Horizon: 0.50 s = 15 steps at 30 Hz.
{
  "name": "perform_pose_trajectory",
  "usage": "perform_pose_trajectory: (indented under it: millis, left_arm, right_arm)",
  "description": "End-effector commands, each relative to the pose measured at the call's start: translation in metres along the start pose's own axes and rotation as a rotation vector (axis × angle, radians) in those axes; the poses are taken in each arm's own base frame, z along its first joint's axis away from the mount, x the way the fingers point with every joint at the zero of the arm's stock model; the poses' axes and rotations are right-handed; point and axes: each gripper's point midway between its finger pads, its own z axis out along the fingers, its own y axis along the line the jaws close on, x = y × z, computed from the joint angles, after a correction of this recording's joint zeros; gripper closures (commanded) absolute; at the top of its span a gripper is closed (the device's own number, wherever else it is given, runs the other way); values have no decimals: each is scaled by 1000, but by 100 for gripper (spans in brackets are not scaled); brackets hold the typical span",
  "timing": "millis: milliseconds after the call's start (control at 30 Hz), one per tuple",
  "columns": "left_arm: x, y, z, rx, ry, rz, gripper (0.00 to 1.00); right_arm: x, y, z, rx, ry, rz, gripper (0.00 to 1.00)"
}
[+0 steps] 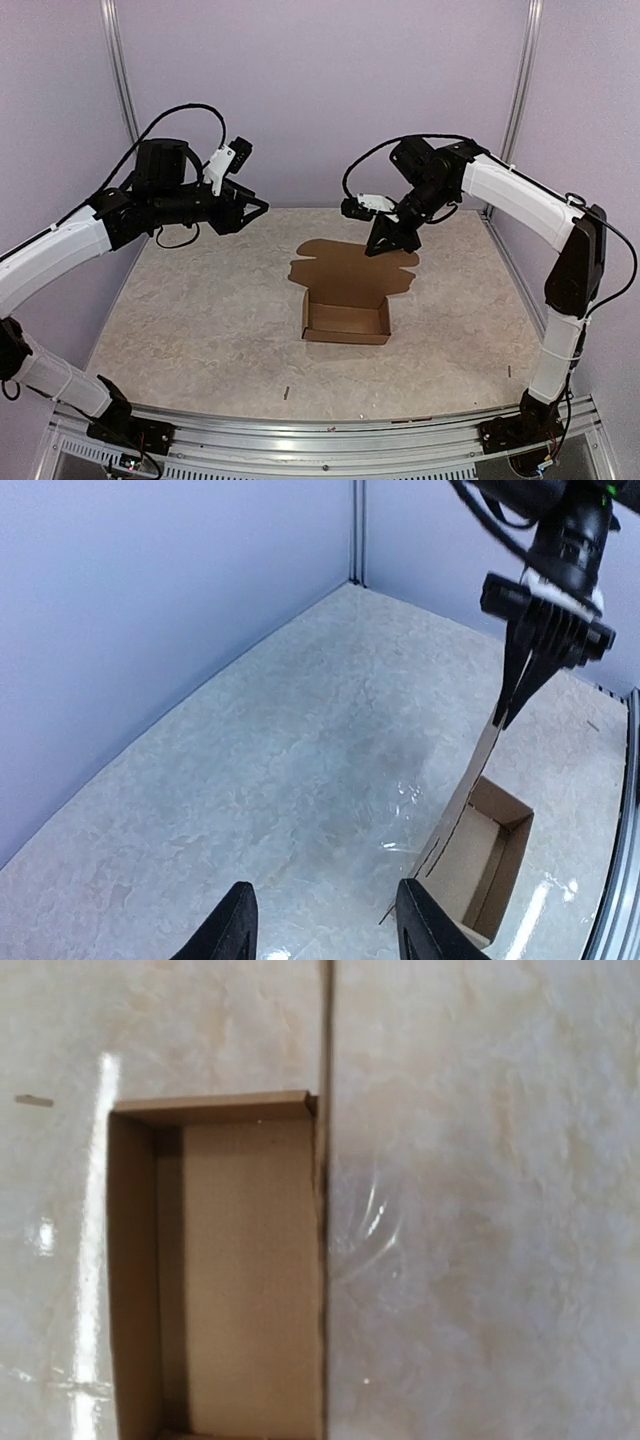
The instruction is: Fold the paper box
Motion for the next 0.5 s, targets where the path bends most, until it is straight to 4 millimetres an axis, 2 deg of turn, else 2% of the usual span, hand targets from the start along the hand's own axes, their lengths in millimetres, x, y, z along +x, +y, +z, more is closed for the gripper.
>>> perform_pose_trajectory:
  millis: [0,233,367,467]
  left_arm:
    - [58,-32,39,191,117,74,54]
    - [53,-56,54,285,86,106,54]
    - [46,-66,53,324,56,102,54]
    - [50,-68,54,330,66,107,55]
  right_arm:
    - [-16,15,-12,-24,-53,-57,100]
    - [-18,13,-10,-30,-52,-52,100]
    - [-17,10,-7,-27,-51,-37,100]
    - [-18,9,-6,-26,-53,-35,100]
